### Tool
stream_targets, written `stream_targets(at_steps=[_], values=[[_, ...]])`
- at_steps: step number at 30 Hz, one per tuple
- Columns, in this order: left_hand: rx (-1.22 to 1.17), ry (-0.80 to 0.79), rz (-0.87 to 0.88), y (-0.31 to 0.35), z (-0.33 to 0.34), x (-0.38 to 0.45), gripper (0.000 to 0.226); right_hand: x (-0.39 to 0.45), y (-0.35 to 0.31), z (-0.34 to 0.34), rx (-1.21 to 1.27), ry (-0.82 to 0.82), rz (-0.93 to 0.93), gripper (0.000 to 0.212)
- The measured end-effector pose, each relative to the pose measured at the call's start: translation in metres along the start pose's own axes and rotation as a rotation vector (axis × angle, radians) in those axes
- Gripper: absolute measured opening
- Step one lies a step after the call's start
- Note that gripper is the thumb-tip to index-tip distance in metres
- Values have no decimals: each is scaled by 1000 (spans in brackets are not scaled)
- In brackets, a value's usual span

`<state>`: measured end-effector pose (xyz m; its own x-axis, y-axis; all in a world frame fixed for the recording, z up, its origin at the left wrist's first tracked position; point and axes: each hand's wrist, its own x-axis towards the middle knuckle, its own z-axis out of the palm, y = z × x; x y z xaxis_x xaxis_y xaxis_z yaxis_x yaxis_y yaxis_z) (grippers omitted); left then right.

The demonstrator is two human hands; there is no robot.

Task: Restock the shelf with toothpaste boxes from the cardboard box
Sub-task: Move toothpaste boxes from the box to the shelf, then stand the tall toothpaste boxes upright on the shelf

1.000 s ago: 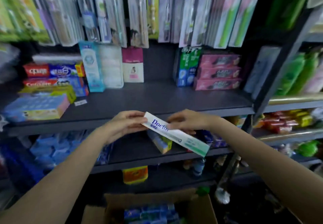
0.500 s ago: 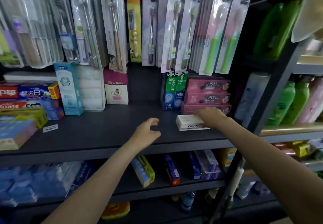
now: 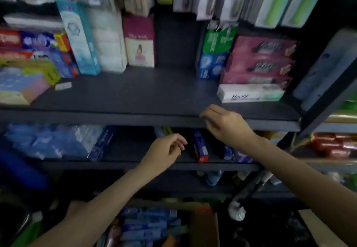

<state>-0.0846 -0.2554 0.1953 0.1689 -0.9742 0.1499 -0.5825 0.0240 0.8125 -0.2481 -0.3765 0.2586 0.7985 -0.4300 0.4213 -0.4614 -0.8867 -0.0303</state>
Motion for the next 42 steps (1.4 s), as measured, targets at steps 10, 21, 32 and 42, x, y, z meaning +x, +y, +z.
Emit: stream_targets(at_steps=[10, 21, 32, 42], values=[[109, -402, -693, -201, 66, -161, 25, -134, -136, 240, 277, -1044, -60, 25], [100, -442, -943, -335, 117, -271, 21, -256, -176, 442, 45, -1366, -152, 42], [55, -586, -830, -334, 110, -244, 32, -204, -198, 425, -37, -1524, -93, 29], [-60, -729, -706, -233, -39, -176, 58, -21, -176, 212, 431, -1512, 149, 31]])
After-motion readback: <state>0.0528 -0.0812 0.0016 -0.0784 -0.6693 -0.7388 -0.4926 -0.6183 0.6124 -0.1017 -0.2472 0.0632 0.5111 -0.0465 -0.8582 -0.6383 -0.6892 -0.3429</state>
